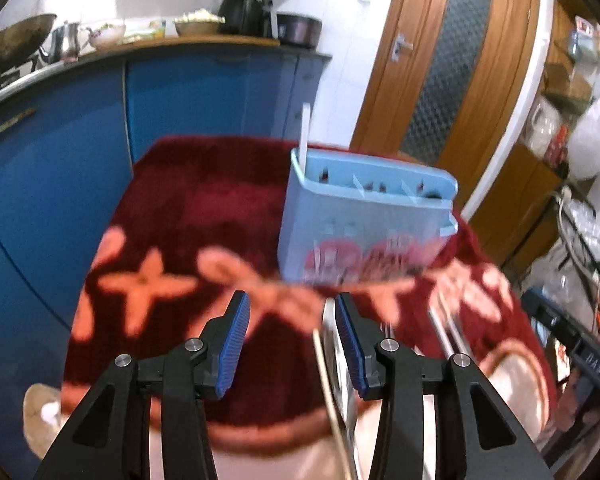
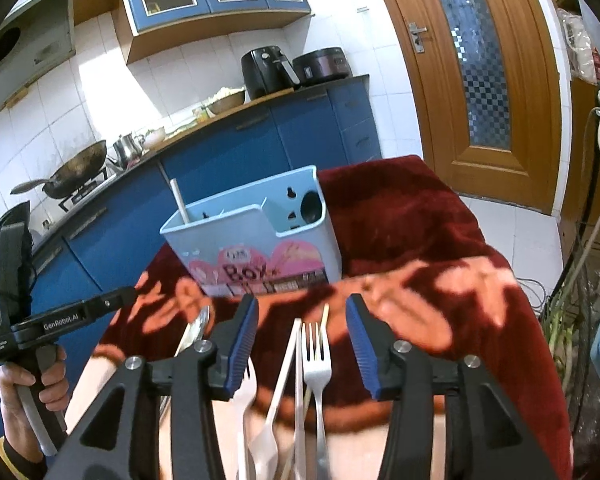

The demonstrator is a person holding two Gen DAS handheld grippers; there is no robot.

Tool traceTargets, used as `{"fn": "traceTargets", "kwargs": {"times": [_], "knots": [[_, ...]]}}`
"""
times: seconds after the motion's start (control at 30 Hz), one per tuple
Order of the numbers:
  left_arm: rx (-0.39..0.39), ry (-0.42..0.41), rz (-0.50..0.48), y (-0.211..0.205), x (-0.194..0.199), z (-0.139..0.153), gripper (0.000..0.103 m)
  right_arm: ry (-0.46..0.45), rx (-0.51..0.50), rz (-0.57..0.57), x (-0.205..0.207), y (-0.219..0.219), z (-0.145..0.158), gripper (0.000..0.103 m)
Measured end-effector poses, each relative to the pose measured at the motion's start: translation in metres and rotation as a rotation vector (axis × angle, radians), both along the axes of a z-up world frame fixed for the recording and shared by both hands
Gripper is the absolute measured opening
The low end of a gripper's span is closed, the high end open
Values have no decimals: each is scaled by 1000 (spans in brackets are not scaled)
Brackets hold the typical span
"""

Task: Organize utensils
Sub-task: 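Withdraw both open tools from the box back toward the utensils, then close the left tool on the wooden chopstick while the right tool grasps a silver fork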

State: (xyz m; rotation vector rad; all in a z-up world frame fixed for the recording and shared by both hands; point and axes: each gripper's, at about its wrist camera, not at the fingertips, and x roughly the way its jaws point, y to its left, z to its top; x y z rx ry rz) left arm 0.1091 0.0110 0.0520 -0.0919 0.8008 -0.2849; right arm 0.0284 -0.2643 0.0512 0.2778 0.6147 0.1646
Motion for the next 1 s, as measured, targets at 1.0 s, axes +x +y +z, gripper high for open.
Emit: {"fn": "traceTargets", "kwargs": {"times": [1.0], "knots": [[120,273,-103,-21,-27,-60,48,183,-84,38,-24,0,-39,54]]}}
